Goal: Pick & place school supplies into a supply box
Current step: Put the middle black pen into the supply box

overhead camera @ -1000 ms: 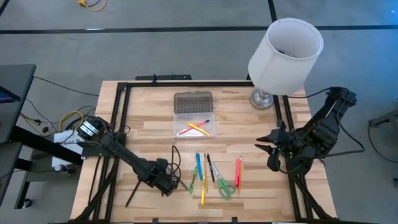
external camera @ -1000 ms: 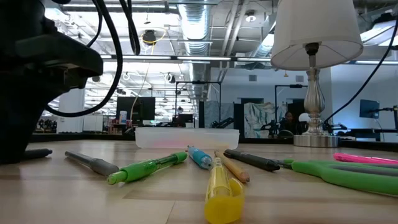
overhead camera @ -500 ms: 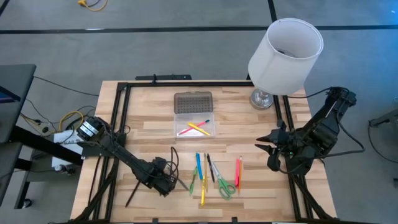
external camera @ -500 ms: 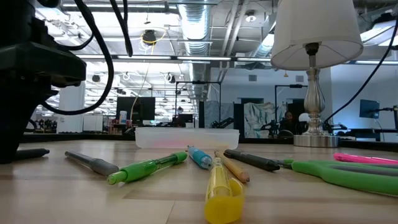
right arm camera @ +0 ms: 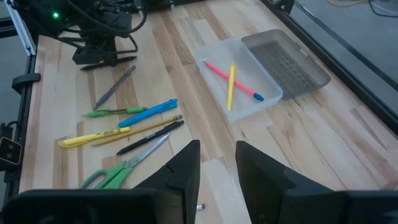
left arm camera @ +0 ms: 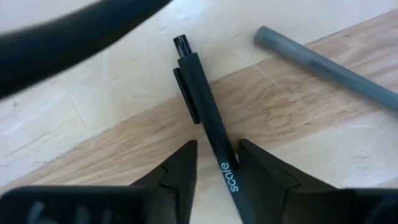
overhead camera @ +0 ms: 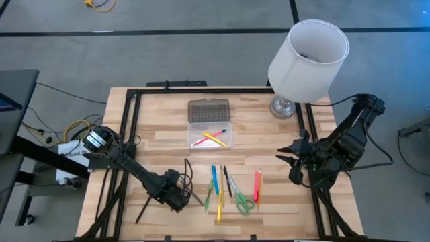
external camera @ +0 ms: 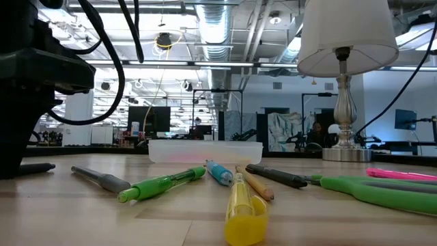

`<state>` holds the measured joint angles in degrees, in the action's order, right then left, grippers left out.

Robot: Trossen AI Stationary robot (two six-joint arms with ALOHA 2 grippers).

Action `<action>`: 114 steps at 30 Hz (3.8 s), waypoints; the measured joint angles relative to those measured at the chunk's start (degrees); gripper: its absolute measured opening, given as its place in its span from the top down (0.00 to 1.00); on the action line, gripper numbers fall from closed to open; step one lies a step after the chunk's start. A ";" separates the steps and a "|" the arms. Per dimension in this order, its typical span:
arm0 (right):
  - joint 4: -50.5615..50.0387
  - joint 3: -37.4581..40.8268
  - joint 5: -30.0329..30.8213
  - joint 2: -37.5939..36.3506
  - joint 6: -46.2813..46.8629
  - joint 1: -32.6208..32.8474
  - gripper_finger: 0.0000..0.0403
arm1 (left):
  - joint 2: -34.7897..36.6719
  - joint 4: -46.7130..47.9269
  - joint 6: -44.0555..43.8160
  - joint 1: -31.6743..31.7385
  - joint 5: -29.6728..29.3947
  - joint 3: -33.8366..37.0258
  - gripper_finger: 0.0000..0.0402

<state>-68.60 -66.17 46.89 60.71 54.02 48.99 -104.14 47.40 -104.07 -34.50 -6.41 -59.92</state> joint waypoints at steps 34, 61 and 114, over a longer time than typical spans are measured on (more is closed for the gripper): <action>0.04 0.00 0.16 0.00 -0.44 0.00 0.76 | -0.02 0.17 0.04 0.11 -0.10 0.04 0.86; 0.26 -0.02 0.16 0.01 -0.44 0.00 0.76 | -0.04 -0.24 1.49 0.11 -0.10 0.01 0.87; 4.77 -0.04 2.92 3.50 0.00 -0.02 0.76 | -0.02 0.85 80.01 33.99 -22.50 -29.86 0.93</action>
<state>-63.83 -66.22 49.81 64.20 54.02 48.97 -104.16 48.25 -24.06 -0.51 -28.91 -89.78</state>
